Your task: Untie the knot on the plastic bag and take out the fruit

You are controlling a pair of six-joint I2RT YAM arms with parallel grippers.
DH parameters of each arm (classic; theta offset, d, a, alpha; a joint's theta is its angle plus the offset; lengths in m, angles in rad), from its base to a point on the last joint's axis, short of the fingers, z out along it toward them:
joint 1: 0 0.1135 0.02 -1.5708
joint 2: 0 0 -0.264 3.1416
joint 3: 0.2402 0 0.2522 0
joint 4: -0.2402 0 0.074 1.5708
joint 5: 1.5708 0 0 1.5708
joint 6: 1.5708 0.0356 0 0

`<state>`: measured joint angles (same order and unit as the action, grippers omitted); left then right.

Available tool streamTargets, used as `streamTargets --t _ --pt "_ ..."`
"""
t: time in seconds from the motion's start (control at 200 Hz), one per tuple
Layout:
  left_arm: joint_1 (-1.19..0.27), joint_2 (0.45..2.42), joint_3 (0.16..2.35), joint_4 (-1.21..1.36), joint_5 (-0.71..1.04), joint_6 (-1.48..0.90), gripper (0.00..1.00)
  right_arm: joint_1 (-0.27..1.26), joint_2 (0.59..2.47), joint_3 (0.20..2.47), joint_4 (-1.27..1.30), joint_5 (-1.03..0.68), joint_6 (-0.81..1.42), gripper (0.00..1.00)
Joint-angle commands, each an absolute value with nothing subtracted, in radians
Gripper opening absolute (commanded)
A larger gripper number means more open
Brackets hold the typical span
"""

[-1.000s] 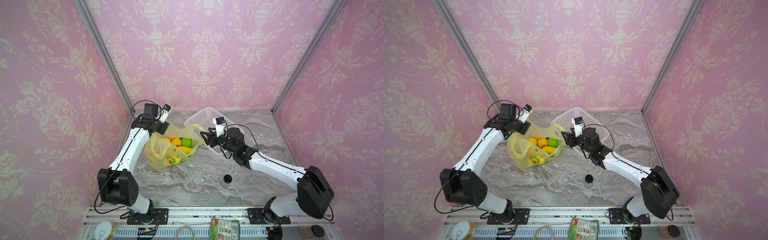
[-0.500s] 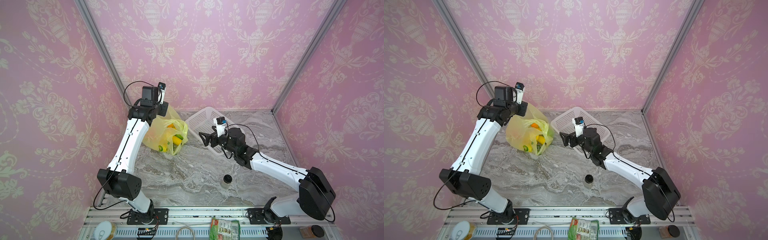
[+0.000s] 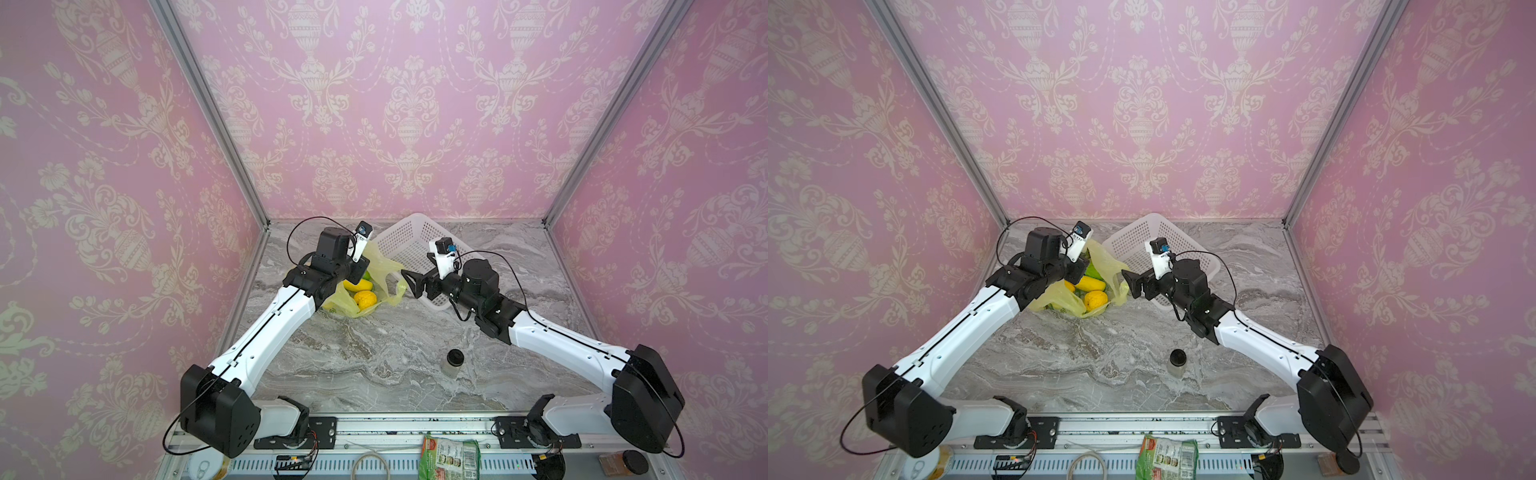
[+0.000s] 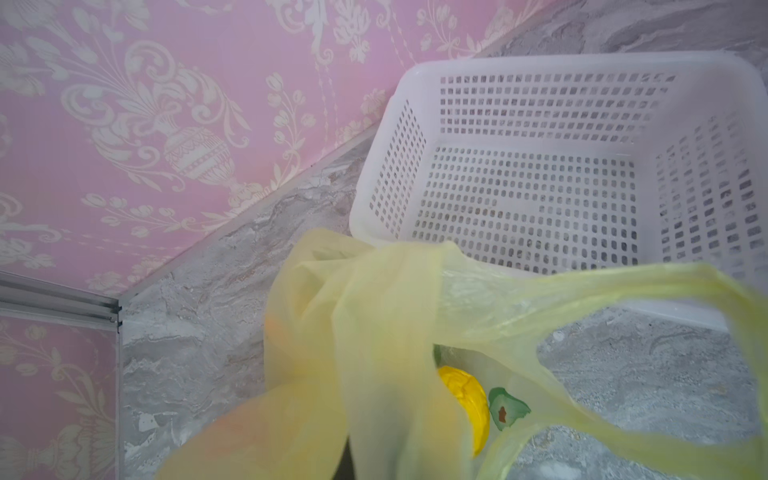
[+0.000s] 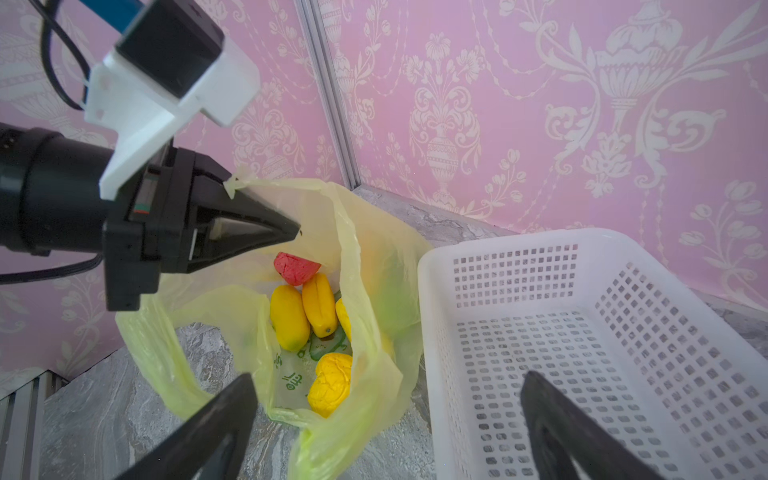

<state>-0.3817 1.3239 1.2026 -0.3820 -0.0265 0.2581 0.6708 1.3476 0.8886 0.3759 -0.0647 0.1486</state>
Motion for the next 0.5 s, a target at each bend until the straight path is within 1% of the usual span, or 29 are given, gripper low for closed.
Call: streamTargets --t 0.0,0.16,0.35,0.495 --pt "-0.367 1.324 1.178 -0.314 0.012 0.316 0.00 0.676 1.324 0.906 0.308 -0.093 0.097 1.00" --pt "-0.362 1.365 1.221 -0.373 0.022 0.331 0.00 0.686 1.336 0.918 0.263 -0.099 0.061 1.00" --pt "-0.360 1.337 1.210 -0.369 0.058 0.326 0.00 0.720 1.420 1.006 0.149 -0.104 -0.002 1.00" --pt "-0.360 1.345 1.216 -0.378 0.086 0.319 0.00 0.775 1.516 1.100 0.049 -0.036 -0.076 1.00"
